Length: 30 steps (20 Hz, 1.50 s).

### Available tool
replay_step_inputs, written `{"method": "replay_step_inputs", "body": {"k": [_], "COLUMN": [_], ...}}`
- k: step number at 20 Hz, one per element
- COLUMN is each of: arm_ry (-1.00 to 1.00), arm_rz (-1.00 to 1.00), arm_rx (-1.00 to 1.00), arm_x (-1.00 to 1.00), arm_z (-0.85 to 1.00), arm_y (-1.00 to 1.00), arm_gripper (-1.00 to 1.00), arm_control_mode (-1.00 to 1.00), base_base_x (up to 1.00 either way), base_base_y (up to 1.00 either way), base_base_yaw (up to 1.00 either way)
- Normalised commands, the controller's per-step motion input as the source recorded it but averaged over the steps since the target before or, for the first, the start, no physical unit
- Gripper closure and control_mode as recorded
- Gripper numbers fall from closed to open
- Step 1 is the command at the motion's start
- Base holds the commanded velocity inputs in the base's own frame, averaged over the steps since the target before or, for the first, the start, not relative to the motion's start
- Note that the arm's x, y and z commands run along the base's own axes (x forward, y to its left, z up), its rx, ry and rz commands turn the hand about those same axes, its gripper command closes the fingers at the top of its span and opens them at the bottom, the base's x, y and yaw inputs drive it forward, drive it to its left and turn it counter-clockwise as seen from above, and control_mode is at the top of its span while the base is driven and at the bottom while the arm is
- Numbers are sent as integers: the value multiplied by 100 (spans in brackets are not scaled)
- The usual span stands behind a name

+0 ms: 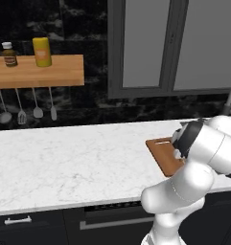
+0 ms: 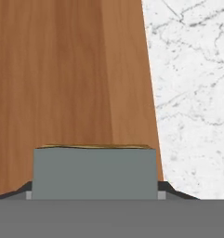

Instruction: Pick up the sponge from the counter and clean the cutting board by briefly scrubbing or pressing down on the cutting board. Once finished, release the sponge.

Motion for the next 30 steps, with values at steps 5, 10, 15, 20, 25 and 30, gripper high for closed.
{"method": "replay_step_inputs", "body": {"k": [5,10,15,20,25,30], "arm_ry": [-7,-5,-3,-2,-1,-3], "arm_rz": [0,0,0,0,0,0], "arm_rx": [0,0,0,0,0,5], "arm_x": [28,59,69,79,85,65], "arm_z": [0,0,0,0,0,-6], "arm_y": [5,6,1,1,5,0], "arm_gripper": [100,100,100,100,100,100], "arm_control_mode": [-100,-100,-100,-100,-100,-100], "base_base_x": [0,0,0,0,0,0], "base_base_y": [0,0,0,0,0,0], "base_base_yaw": [0,0,0,0,0,0]}}
